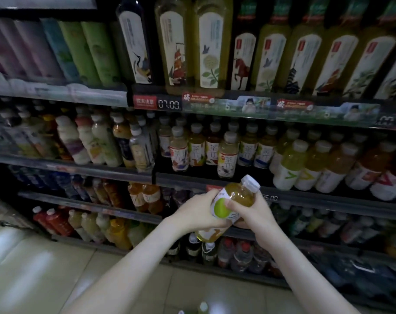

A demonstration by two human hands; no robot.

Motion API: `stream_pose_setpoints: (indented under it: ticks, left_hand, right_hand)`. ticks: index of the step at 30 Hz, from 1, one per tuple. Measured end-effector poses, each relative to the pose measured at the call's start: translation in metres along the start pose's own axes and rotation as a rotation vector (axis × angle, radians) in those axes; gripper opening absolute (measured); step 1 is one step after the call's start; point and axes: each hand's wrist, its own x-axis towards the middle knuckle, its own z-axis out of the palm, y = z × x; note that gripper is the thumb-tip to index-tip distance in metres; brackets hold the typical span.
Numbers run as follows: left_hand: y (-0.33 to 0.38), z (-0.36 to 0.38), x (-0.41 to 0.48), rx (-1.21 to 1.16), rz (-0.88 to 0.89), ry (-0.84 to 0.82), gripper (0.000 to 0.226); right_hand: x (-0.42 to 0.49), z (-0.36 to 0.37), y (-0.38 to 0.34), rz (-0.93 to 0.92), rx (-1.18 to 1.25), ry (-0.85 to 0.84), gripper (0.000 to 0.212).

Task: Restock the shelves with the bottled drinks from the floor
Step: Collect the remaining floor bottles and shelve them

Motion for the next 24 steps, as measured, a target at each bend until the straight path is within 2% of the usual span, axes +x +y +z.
stream_pose_setpoints:
  ticks: [2,6,8,10,13,15,17,19,20,24]
  left_hand:
    - [-0.002,-0.001,0.005,0.013,-0.006,0.049,0.058]
    - [-0.017,-0.002,0.010,-0.149,-0.070,0.144,0.059]
    - [-0.024,-0.005,0.010,-0.236,-0.122,0.185,0.058]
    - [-0.030,-0.009,0.010,-0.337,-0.165,0.227,0.052]
    - [-0.037,-0.014,0.009,-0.472,-0.212,0.296,0.044]
    - [-0.041,-0.016,0.007,-0.554,-0.213,0.306,0.047]
    - [-0.041,-0.018,0.004,-0.618,-0.178,0.275,0.052]
    - [-0.039,-0.021,0.001,-0.607,-0.140,0.241,0.057]
    - [-0.040,-0.024,0.001,-0.582,-0.125,0.234,0.061]
    - [-0.041,-0.047,0.007,-0.320,-0.111,0.208,0.078]
  right_hand:
    - [0.005,0.004,-0.001,-0.026,-0.117,0.007,0.046]
    - [0.023,-0.007,-0.010,0.020,-0.120,-0.186,0.076]
    - [0.034,-0.012,-0.019,0.009,-0.157,-0.229,0.076]
    - [0.047,-0.015,-0.027,-0.040,-0.306,-0.172,0.071]
    - [0.066,-0.012,-0.031,-0.054,-0.421,-0.116,0.076]
    - [0.074,-0.004,-0.028,-0.029,-0.472,-0.217,0.086]
    - [0.075,0.007,-0.023,-0.008,-0.510,-0.435,0.085]
    - [0.074,0.018,-0.019,-0.021,-0.444,-0.616,0.066]
    - [0.076,0.020,-0.016,-0.034,-0.409,-0.652,0.060]
    - [0.093,0.027,-0.003,-0.144,-0.379,-0.575,0.064]
